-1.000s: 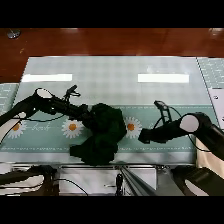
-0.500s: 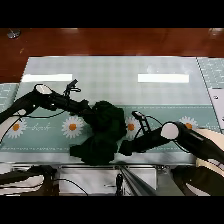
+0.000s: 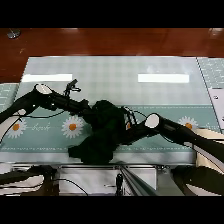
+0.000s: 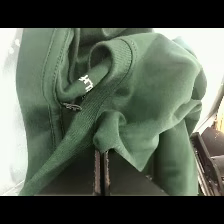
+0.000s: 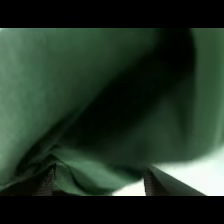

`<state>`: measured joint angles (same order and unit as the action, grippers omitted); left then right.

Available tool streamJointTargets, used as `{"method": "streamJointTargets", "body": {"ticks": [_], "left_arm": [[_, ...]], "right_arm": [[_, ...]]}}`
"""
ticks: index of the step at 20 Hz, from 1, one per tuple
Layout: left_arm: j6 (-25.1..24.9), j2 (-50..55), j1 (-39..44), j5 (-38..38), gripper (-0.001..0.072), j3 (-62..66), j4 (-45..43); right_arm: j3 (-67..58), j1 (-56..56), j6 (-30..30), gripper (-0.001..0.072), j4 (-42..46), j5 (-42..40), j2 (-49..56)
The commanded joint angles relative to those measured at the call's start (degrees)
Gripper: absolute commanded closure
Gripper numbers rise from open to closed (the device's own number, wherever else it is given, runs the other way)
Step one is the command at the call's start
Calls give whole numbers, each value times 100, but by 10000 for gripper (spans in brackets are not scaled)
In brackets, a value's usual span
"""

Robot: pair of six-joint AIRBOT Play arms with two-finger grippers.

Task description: Fold the shirts.

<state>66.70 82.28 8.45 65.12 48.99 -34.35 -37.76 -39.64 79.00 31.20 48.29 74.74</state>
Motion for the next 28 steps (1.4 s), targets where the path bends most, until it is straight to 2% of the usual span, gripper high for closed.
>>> {"method": "streamJointTargets", "body": {"ticks": [1, 2, 3, 4, 5, 8, 11, 13, 15, 19, 22, 24, 28], "left_arm": [[0, 4, 2, 0, 679, 7, -2], [0, 4, 2, 0, 679, 7, -2], [0, 4, 2, 0, 679, 7, -2], [0, 4, 2, 0, 679, 7, -2], [0, 4, 0, 4, 679, 7, -2], [-4, -44, -146, 184, 679, 94, -9], [-2, -286, -435, 234, 679, 608, 160], [-20, -546, -535, 146, 679, 1244, 608], [-111, -813, -516, -186, 680, 2144, 951], [-83, -1211, -568, -881, 680, 4402, 1060], [-85, -1499, -717, -1014, 680, 5845, 1019], [-26, -1808, -907, -1008, 680, 6454, 890], [55, -2791, -1290, -798, 680, 6634, 92]], "right_arm": [[-223, -101, -192, 91, -197, -96, 345], [-223, -184, -225, 127, -219, -122, 382], [-223, -254, -280, 350, -221, -122, 385], [-225, -284, -367, 631, -227, -87, 385], [-229, -278, -431, 694, -219, 33, 382], [-358, 116, -369, 694, 210, 490, 201], [-1320, 1067, 116, 694, 1272, 1182, -289], [-2474, 1790, 520, 694, 1996, 1499, -516], [-3794, 2361, 721, 694, 2306, 1836, -503], [-6627, 3165, 868, 695, 2347, 2492, -496], [-8537, 3309, 876, 694, 2358, 3095, -533], [-8804, 3309, 820, 695, 2428, 3060, -938], [-8804, 3309, 796, 694, 3563, 3447, -1943]]}}
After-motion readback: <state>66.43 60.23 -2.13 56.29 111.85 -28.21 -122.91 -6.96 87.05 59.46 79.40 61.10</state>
